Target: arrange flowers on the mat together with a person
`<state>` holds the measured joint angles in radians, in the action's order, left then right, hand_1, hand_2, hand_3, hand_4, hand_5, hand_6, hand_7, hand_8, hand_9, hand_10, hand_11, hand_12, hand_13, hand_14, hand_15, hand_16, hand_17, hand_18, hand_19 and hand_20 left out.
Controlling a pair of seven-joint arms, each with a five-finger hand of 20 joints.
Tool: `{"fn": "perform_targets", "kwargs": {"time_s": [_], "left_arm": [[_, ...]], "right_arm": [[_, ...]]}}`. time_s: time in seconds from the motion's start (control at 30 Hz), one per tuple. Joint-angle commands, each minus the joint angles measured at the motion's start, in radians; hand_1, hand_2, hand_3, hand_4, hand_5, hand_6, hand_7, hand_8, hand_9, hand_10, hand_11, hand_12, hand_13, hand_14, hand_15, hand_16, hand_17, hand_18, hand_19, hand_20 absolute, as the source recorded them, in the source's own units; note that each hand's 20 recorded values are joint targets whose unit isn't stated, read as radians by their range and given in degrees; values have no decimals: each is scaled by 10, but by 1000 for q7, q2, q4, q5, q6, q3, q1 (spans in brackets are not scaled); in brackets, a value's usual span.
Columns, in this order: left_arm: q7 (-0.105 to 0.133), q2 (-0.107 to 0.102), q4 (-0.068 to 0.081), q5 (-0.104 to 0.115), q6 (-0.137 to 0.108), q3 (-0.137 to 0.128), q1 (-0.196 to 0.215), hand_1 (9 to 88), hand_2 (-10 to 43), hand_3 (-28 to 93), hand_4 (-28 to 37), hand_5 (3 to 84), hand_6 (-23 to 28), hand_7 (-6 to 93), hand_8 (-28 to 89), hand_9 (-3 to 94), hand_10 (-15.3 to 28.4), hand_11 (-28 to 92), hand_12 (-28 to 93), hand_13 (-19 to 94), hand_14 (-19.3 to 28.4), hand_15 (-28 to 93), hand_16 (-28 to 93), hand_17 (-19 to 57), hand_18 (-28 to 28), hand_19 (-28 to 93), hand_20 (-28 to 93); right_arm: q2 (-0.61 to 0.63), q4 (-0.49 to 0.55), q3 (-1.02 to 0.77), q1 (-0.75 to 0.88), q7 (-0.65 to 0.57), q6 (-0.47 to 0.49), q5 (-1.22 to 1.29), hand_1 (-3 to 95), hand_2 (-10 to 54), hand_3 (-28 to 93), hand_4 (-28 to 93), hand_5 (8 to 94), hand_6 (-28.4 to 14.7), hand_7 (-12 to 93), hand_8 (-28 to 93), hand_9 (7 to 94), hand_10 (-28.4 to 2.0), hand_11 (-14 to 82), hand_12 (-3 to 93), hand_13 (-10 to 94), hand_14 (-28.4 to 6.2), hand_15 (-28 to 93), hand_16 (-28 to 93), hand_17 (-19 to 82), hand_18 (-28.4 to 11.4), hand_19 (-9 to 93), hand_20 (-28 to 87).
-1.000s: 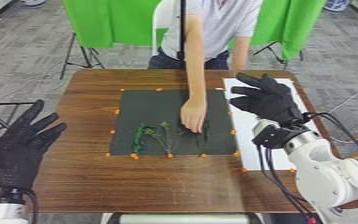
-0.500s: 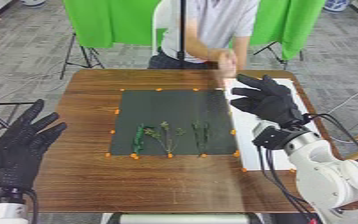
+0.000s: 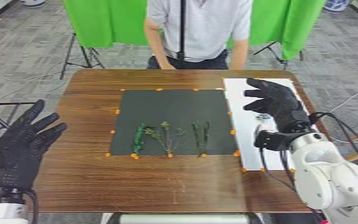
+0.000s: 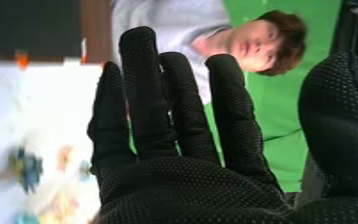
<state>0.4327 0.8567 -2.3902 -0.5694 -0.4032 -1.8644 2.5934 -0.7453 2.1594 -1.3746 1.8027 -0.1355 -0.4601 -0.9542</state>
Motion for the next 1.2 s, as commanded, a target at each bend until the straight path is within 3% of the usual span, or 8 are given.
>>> {"fn": "perform_targets", "kwargs": {"time_s": [0.03, 0.13, 0.23, 0.3, 0.47, 0.67, 0.8, 1.2], "left_arm": [[-2, 3, -1, -5, 8, 5, 7, 215, 75, 744, -262, 309, 41, 115, -89, 306, 155, 201, 135, 224, 218, 459, -40, -95, 197, 404, 182], [9, -10, -1, 5, 4, 6, 10, 215, 75, 745, -262, 310, 41, 116, -90, 306, 156, 202, 135, 224, 218, 461, -42, -95, 197, 406, 183], [7, -13, 1, 4, 7, 6, 6, 215, 76, 745, -262, 310, 42, 115, -90, 306, 156, 203, 135, 224, 220, 470, -41, -94, 198, 414, 189], [23, -27, -1, 14, -3, 8, 14, 215, 75, 745, -261, 310, 42, 114, -90, 306, 156, 203, 135, 225, 219, 473, -43, -94, 199, 415, 190], [0, -16, 3, 1, 10, 11, -4, 216, 76, 745, -261, 310, 42, 115, -89, 307, 157, 204, 134, 225, 220, 474, -46, -94, 199, 414, 190], [-9, -16, 3, 2, 8, 8, -7, 216, 76, 746, -261, 310, 42, 116, -90, 306, 156, 204, 134, 224, 219, 473, -48, -94, 199, 414, 190], [20, -41, 3, 23, -5, 8, 8, 216, 76, 747, -261, 310, 42, 116, -90, 306, 156, 205, 134, 224, 219, 474, -48, -95, 199, 412, 188], [23, -36, 5, 18, 2, 15, 0, 217, 76, 748, -261, 311, 42, 117, -90, 306, 156, 205, 133, 224, 219, 475, -49, -96, 196, 404, 183]], "right_arm": [[69, -67, 164, -198, -302, -134, -372, 274, -4, 759, -251, 507, -13, 145, -118, 500, -172, 151, 155, 488, -164, 595, 106, 126, -209, 639, 196], [121, -111, 269, -265, -397, -202, -570, 290, -9, 761, -249, 508, -12, 146, -118, 517, -173, 164, 156, 525, -151, 645, 104, 147, -203, 669, 192], [143, -135, 313, -303, -503, -170, -704, 296, -11, 762, -249, 521, -13, 149, -119, 530, -169, 174, 157, 543, -144, 672, 100, 156, -202, 683, 187], [146, -148, 330, -316, -558, -134, -763, 297, -12, 762, -249, 522, -11, 150, -119, 530, -168, 175, 157, 543, -142, 674, 96, 157, -202, 684, 183], [148, -184, 408, -376, -684, -85, -916, 302, -21, 765, -248, 519, -10, 150, -120, 528, -169, 176, 157, 544, -141, 677, 91, 160, -202, 695, 176], [141, -222, 442, -408, -742, 56, -982, 311, -32, 767, -248, 520, -6, 151, -120, 519, -169, 168, 155, 541, -141, 680, 88, 161, -200, 701, 168], [141, -238, 470, -430, -757, 103, -1002, 317, -39, 770, -248, 523, -2, 154, -121, 520, -169, 169, 157, 539, -141, 679, 88, 160, -199, 702, 164], [120, -322, 589, -554, -818, 251, -1018, 328, -50, 770, -249, 529, 3, 156, -124, 556, -168, 206, 165, 554, -137, 688, 95, 163, -200, 711, 158]]}}
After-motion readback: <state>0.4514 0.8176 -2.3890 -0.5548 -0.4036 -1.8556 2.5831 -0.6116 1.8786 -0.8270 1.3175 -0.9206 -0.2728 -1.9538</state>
